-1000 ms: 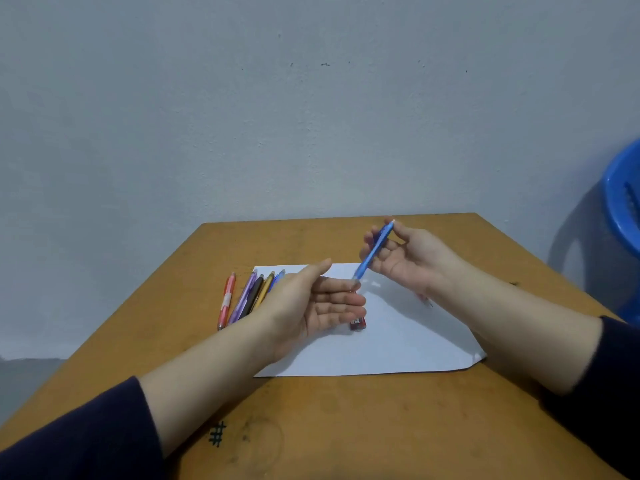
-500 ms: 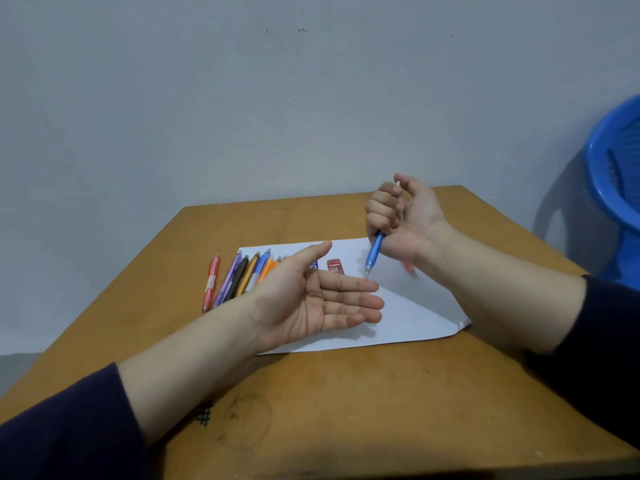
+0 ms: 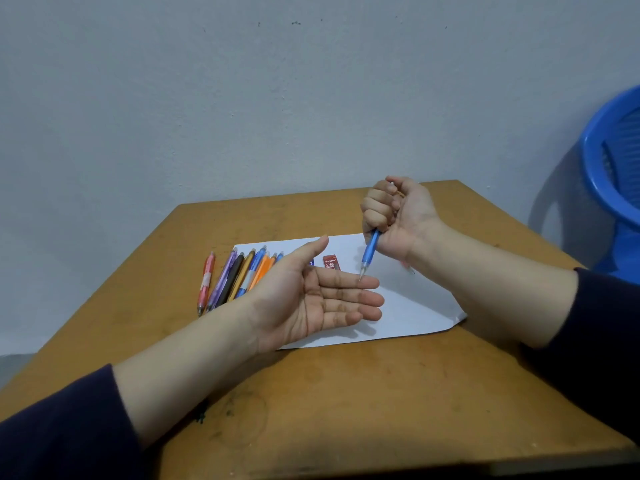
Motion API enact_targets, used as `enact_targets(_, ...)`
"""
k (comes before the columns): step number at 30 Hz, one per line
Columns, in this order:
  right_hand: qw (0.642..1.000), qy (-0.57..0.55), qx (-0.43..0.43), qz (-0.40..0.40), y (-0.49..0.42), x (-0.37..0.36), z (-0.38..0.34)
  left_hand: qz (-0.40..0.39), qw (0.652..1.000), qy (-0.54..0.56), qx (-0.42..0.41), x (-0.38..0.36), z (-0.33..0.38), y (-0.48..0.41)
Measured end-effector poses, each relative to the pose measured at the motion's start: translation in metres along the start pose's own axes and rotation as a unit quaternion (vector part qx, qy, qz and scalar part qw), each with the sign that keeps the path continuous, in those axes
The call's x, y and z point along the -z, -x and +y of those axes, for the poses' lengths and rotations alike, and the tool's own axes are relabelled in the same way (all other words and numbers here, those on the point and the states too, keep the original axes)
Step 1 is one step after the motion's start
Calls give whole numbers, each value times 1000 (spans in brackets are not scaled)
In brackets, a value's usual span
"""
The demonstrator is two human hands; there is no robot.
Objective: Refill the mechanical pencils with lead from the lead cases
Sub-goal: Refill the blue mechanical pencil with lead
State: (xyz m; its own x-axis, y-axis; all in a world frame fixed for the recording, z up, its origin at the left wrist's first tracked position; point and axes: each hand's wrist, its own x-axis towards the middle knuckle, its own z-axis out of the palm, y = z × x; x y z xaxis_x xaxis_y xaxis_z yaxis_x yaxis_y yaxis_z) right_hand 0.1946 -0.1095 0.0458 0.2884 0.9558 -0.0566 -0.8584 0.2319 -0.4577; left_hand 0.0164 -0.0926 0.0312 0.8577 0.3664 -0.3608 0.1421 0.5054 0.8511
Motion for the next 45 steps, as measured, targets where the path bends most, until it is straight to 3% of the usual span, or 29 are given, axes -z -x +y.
enact_targets(32, 999, 23, -27, -24, 2, -4, 0, 17, 1000, -9, -3, 2, -1, -3)
enact_targets(39, 994, 70, -46, -66, 4, -8, 8, 61, 998, -6, -34, 7, -3, -7)
enact_targets(45, 983, 164, -27, -78, 1, -9, 17, 88, 989, -7, -120, 11, -1, -8)
